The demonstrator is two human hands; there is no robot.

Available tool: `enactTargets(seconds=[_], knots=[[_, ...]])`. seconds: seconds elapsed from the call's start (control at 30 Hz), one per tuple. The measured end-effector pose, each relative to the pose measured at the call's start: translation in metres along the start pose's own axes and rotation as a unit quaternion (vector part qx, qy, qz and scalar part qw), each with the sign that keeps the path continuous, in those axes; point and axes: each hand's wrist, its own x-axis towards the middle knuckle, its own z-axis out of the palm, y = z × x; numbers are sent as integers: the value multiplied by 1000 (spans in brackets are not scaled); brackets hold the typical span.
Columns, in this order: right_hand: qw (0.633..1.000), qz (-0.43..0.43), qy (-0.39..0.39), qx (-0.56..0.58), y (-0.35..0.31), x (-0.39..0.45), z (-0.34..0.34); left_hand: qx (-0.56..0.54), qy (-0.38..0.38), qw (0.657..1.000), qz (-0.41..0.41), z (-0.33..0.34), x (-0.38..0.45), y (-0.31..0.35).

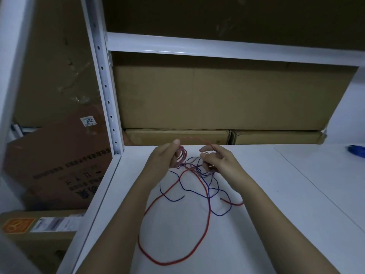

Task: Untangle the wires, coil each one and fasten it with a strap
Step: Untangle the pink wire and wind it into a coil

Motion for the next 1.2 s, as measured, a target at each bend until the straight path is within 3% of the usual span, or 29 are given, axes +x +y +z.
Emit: enactTargets(seconds=[0.1, 0.17, 0.23, 0.33, 0.4, 0.5, 0.63, 0.73, 0.83, 0.93, 1.07, 1.2], knots=[[994, 17, -48, 97, 1, -7, -1, -17, 56, 998, -3, 2, 4, 3], [995, 13, -63, 73, 3, -9, -2, -49, 102, 994, -9, 1, 7, 5], [1000, -8, -24, 3, 4, -6, -3, -76, 133, 988, -11, 0, 11, 8], [990, -23, 93, -107, 4, 3, -9, -113, 154, 982, -7, -5, 16, 14], [959, -41, 155, -232, 2, 11, -16, -144, 147, 979, 2, -7, 18, 18], [868, -122, 216, -430, -11, 26, -28, -164, 131, 978, 6, -7, 19, 26], [844, -133, 253, -454, -47, 47, -36, -166, 101, 980, 35, -7, 17, 42], [857, -150, 281, -405, -74, 57, -33, -147, 82, 984, 61, -8, 17, 56], [892, -168, 298, -295, -93, 64, -30, -127, 82, 986, 68, -8, 15, 62], [933, -188, 278, -130, -107, 71, -25, -137, 77, 985, 76, -10, 16, 66], [943, -183, 269, 66, -125, 76, -15, -139, 62, 985, 86, -11, 21, 76], [971, -96, 206, 66, -130, 74, -13, -156, 76, 981, 85, -9, 28, 87]])
